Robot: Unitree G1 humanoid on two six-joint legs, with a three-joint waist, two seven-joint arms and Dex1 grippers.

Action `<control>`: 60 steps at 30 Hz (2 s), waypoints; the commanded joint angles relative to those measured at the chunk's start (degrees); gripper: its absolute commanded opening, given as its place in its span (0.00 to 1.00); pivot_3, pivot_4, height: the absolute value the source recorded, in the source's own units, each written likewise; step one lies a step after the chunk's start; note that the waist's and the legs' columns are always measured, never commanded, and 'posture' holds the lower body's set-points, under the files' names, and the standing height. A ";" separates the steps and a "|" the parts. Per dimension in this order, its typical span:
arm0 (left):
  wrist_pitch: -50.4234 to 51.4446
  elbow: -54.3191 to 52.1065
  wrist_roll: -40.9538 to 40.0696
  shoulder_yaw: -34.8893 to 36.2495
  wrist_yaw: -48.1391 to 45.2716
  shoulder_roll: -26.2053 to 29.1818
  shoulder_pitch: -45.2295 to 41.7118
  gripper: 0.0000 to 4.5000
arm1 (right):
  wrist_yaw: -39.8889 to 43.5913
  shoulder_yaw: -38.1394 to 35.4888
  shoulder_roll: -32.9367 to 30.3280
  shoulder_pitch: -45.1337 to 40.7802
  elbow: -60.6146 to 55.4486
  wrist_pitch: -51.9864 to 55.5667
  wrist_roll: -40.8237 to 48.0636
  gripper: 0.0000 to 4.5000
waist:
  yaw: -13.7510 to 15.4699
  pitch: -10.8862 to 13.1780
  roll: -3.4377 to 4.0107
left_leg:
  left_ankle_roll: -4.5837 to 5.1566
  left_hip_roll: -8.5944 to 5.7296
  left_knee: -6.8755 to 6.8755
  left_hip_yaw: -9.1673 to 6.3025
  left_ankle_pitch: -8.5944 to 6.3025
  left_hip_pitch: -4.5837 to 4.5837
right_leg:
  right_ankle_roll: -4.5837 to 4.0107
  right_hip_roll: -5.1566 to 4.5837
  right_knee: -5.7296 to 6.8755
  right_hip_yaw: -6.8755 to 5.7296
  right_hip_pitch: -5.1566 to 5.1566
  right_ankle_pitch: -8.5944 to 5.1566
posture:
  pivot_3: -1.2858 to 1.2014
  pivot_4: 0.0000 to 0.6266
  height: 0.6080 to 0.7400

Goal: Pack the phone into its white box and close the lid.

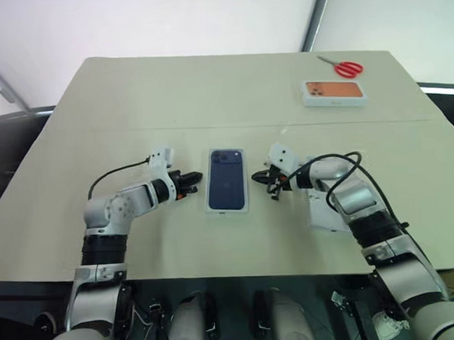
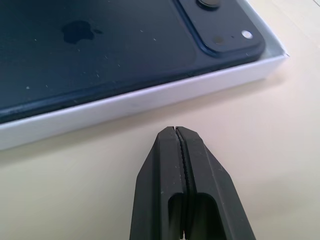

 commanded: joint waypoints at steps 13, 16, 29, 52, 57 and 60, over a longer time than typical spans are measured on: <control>-3.29 10.77 7.57 -9.53 -9.72 -11.43 -8.66 0.01 | 3.06 -2.58 -8.30 3.87 -4.35 0.73 0.87 0.00 | 2.70 -0.02 0.02 | 0.10 -0.27 0.05 -0.08 -0.05 0.00 | 0.01 -0.39 -0.06 -0.17 0.11 0.00 | 0.52 0.24 0.98; -4.56 12.95 9.18 -10.43 -10.85 -14.57 -10.59 0.01 | 3.21 -3.81 -11.22 5.69 -4.65 0.88 0.84 0.00 | 3.19 -0.02 0.02 | 0.19 -0.31 0.07 -0.13 -0.11 0.00 | 0.02 -0.46 -0.30 -0.31 0.17 0.00 | 0.52 0.24 0.98; -14.08 28.44 16.87 -12.03 -15.88 -24.06 -19.37 0.01 | 3.36 -8.55 -19.22 11.07 -5.28 1.42 1.41 0.00 | 3.14 -0.02 0.02 | 0.81 -0.61 0.15 -0.20 -0.47 -0.08 | 0.45 -0.73 -1.20 -0.48 0.78 0.22 | 0.52 0.24 0.98; -13.16 8.95 17.26 -7.33 -18.01 -9.99 -8.98 0.01 | 7.92 -13.62 -25.39 18.83 -16.00 8.56 7.04 0.00 | 1.64 0.02 0.10 | 0.93 -0.54 0.18 -0.25 -0.33 -0.55 | 0.55 -0.66 -0.91 -0.50 0.22 0.25 | 0.52 0.24 0.98; -11.86 6.27 15.89 -5.31 -16.79 -9.44 -7.79 0.01 | 8.46 -14.94 -29.11 24.76 -18.88 8.17 7.62 0.00 | 1.53 0.02 0.10 | 0.98 -0.57 0.32 -0.30 -0.34 -0.69 | 0.61 -0.67 -0.93 -0.58 0.20 0.28 | 0.52 0.24 0.98; -12.51 4.90 14.97 -5.19 -17.02 -9.98 -7.59 0.01 | 9.10 -15.66 -29.32 23.34 -19.01 9.94 9.68 0.00 | 1.42 0.02 0.10 | 0.98 -0.56 0.34 -0.31 -0.30 -0.68 | 0.60 -0.67 -0.91 -0.58 0.20 0.28 | 0.52 0.24 0.98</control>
